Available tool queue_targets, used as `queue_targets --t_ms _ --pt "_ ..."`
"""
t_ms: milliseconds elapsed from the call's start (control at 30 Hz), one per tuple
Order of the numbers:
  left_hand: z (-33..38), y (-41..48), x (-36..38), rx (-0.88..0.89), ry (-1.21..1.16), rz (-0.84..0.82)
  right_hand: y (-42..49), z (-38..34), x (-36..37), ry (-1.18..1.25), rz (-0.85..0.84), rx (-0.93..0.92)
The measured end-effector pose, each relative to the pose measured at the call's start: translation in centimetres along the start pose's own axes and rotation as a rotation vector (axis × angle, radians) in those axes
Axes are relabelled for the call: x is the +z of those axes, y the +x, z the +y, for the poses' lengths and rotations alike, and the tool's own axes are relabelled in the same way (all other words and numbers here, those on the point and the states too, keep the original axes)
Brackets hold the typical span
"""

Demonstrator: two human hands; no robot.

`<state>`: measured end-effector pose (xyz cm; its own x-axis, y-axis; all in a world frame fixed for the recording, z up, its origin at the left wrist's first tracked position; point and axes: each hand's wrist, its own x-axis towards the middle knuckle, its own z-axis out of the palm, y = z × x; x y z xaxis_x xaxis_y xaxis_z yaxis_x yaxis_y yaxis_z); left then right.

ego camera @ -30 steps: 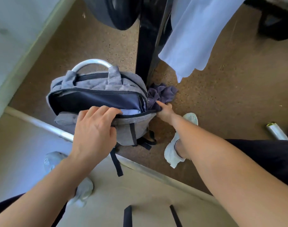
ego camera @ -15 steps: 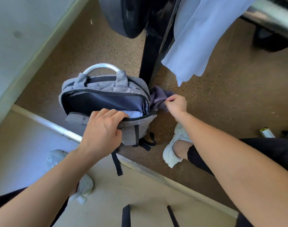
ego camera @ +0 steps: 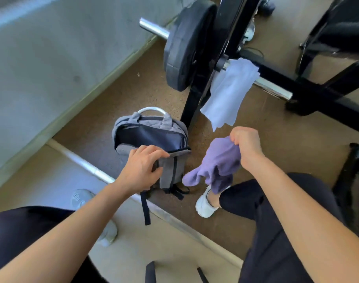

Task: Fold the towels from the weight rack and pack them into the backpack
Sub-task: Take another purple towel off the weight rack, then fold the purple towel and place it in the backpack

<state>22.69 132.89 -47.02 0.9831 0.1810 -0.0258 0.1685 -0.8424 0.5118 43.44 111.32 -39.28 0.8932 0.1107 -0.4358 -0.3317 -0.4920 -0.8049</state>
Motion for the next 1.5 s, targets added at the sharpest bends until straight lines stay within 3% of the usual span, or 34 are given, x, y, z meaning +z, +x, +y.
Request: queue_targets --t_ms 100,167,267,333,367,433,533,633,733,800,867,933,1100,1167,1233,1400,1500 --pt "2.7 -1.6 -1.7 -0.13 -0.313 -0.191 -4.3 -0.1 0.0 0.129 -0.135 0.04" --pt "4.8 -3.0 -2.3 -0.394 -0.564 -0.341 -7.2 -0.3 0.4 0.254 -0.259 -0.026" --pt "6.3 -5.6 -1.3 -0.88 -0.815 -0.441 -10.4 -0.5 0.5 0.349 -0.401 -0.179" --pt "6.6 -7.6 -0.6 -1.024 -1.213 -0.528 -11.8 -0.6 0.3 0.327 -0.446 -0.245" --pt "6.9 -8.4 -0.5 -1.038 -1.399 -0.474 -12.1 -0.6 0.1 0.304 -0.459 -0.286" --pt "7.4 -9.6 -0.5 -0.994 -1.512 -0.283 -12.8 -0.2 -0.2 0.23 -0.477 -0.367" --pt "8.2 -11.3 -1.3 -0.918 -1.275 0.146 -14.0 0.9 -0.3 0.007 -0.54 -0.4" --pt "8.8 -12.6 -2.9 -0.758 -1.077 0.323 -14.2 2.8 0.9 -0.344 -0.669 -0.383" --pt "9.1 -13.5 -3.3 -0.595 -0.954 0.232 -14.7 5.3 1.8 -0.666 -0.712 -0.445" --pt "8.9 -14.0 -2.7 -0.482 -0.909 0.092 -15.3 5.7 2.4 -0.604 -0.697 -0.557" --pt "9.0 -14.6 -2.1 -0.394 -0.894 -0.059 -16.4 5.0 2.9 -0.465 -0.797 -0.672" --pt "9.3 -14.8 -2.1 -0.33 -0.865 -0.162 -17.3 4.5 3.3 -0.536 -0.881 -0.802" --pt "9.0 -14.8 -3.9 -0.224 -0.684 -0.138 -17.4 5.1 3.4 -0.71 -0.934 -0.723" --pt "8.5 -14.7 -4.4 -0.254 -0.689 -0.045 -17.0 5.2 3.5 -0.653 -0.929 -0.706" --pt "8.0 -14.5 -4.6 -0.284 -0.715 0.003 -16.5 5.1 3.6 -0.451 -0.877 -0.689" --pt "5.9 -14.6 -4.3 -0.331 -0.619 -0.061 -15.9 3.7 3.1 0.133 -0.745 -0.581" --pt "5.9 -14.3 -4.6 -0.31 -0.791 0.094 -14.6 3.0 2.1 0.264 -0.615 -0.478"
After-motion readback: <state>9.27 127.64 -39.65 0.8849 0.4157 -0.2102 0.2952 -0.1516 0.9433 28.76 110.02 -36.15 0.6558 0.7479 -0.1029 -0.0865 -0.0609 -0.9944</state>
